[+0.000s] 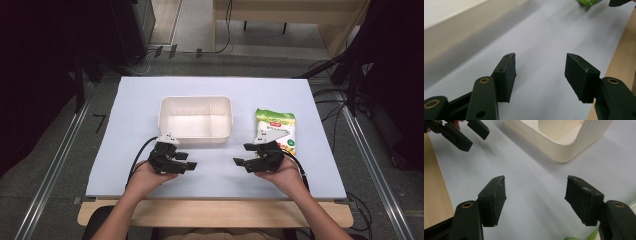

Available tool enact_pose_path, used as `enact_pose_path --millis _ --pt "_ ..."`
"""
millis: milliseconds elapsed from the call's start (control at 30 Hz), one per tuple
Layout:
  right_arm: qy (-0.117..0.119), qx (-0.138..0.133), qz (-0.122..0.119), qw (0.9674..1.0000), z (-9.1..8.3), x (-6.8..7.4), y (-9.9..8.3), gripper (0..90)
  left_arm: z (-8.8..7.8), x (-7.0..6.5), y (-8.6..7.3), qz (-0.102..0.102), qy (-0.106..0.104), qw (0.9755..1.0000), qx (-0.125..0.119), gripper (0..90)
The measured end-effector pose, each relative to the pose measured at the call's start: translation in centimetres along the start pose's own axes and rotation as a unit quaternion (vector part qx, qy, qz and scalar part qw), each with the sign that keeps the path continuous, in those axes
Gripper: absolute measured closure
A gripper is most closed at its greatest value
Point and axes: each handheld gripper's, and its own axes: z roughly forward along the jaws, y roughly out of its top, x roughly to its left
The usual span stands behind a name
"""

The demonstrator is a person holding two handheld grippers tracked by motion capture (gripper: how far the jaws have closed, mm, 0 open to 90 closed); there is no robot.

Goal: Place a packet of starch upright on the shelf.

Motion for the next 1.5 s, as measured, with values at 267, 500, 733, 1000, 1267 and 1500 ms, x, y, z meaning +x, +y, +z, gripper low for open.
enact_pose_path --millis 267,500,733,1000,1267,1500 --pt "-0.003 0.001 0.004 1.0000 0.71 0.12 0.01 37.7 0.52 -0.23 0.29 0.007 -0.006 1.0000 0.001 38.7" --pt "0.005 0.008 0.019 0.9998 0.80 -0.10 -0.27 44.0 0.87 -0.41 0.55 0.009 -0.009 0.9999 0.005 38.4" --pt "-0.002 0.012 0.023 0.9997 0.73 -0.34 -0.40 43.5 0.85 -0.43 0.57 0.019 -0.002 0.9998 -0.001 38.3" --pt "-0.001 0.015 0.023 0.9996 0.80 -0.42 -0.45 43.5 0.89 -0.44 0.59 0.018 -0.002 0.9998 0.003 38.1" --pt "-0.004 0.019 0.021 0.9996 0.82 -0.32 -0.43 43.4 0.91 -0.40 0.54 0.017 0.000 0.9998 0.002 37.9" --pt "-0.009 0.027 0.017 0.9995 0.84 -0.36 -0.41 43.2 0.94 -0.39 0.51 0.021 0.001 0.9998 0.003 37.8"
